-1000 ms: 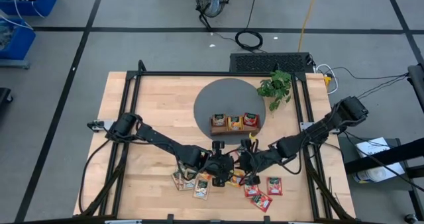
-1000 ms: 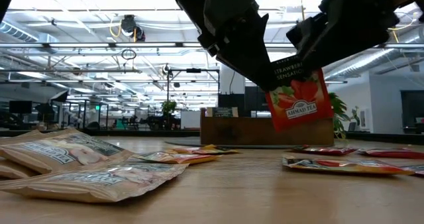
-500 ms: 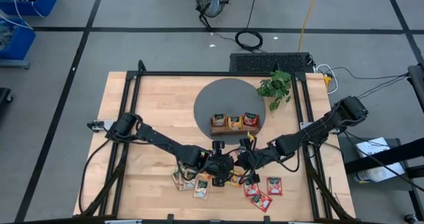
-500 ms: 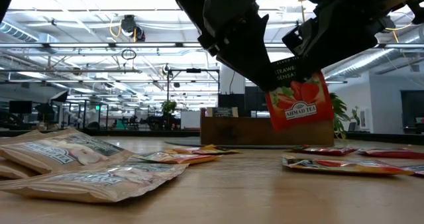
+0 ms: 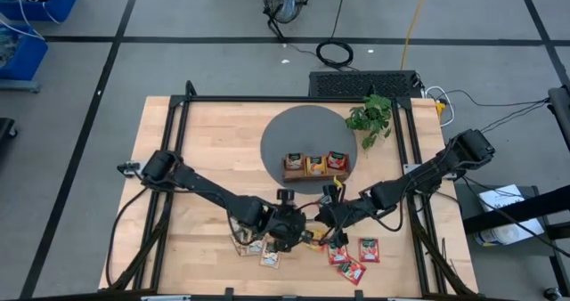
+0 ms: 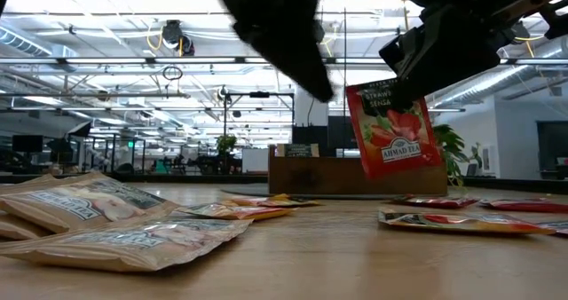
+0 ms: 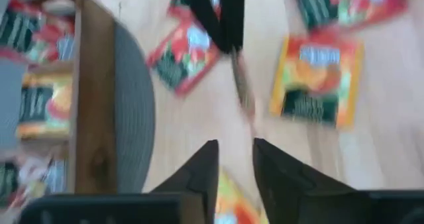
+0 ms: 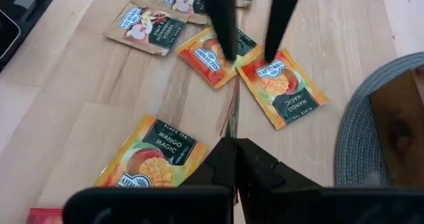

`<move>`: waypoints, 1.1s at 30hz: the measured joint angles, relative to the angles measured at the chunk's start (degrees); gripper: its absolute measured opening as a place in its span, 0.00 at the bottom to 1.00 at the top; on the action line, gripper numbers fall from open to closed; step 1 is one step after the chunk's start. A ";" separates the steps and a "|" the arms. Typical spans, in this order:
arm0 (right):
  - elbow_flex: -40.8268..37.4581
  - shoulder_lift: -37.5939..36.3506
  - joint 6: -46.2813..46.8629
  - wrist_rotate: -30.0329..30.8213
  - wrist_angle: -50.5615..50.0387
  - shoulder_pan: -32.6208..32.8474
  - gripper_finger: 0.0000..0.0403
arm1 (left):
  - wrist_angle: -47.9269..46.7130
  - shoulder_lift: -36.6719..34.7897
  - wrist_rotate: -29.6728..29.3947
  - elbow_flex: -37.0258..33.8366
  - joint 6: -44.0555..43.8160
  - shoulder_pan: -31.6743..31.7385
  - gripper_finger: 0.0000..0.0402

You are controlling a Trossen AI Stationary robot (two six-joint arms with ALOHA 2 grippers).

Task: Pick & Place Tea
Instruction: Put the red tea bag into the right section of the wooden organizer

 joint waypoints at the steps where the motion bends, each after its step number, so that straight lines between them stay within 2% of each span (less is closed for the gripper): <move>1: 0.00 -0.09 -0.08 0.00 -0.23 0.00 0.00 | -0.44 -0.22 0.22 0.06 -0.43 -0.32 0.29; 5: -0.04 -1.98 -1.18 0.32 -1.82 0.02 0.00 | -7.46 -1.31 0.86 0.07 -4.09 -1.90 0.35; 8: -0.59 -5.78 -3.88 3.36 -2.54 0.09 0.00 | -10.44 -1.33 -1.65 -0.08 -7.06 -3.67 0.37; 12: -3.57 -14.07 -7.09 4.66 -2.07 -1.38 0.00 | -7.81 -1.29 -3.05 -3.15 -8.23 -5.97 0.35; 17: -8.97 -25.19 -11.14 4.74 -1.98 -7.39 0.00 | -5.04 -1.22 -4.66 -6.37 -8.98 -7.79 0.28; 22: -15.18 -33.76 -13.55 4.25 -2.29 -17.91 0.00 | -2.00 -1.22 -4.90 -8.82 -10.06 -7.87 0.22; 24: -17.30 -34.88 -14.29 1.15 -2.49 -23.02 0.00 | -0.93 -1.24 -5.15 -9.46 -9.46 -7.57 0.19; 28: -19.98 -34.67 -14.80 -8.96 -3.76 -32.53 0.00 | 1.01 -1.24 -5.15 -10.25 -7.81 -6.91 0.16; 33: -20.24 -32.43 -16.02 -16.55 -4.27 -39.32 0.00 | 2.44 -1.24 -5.12 -10.25 -7.00 -6.07 0.15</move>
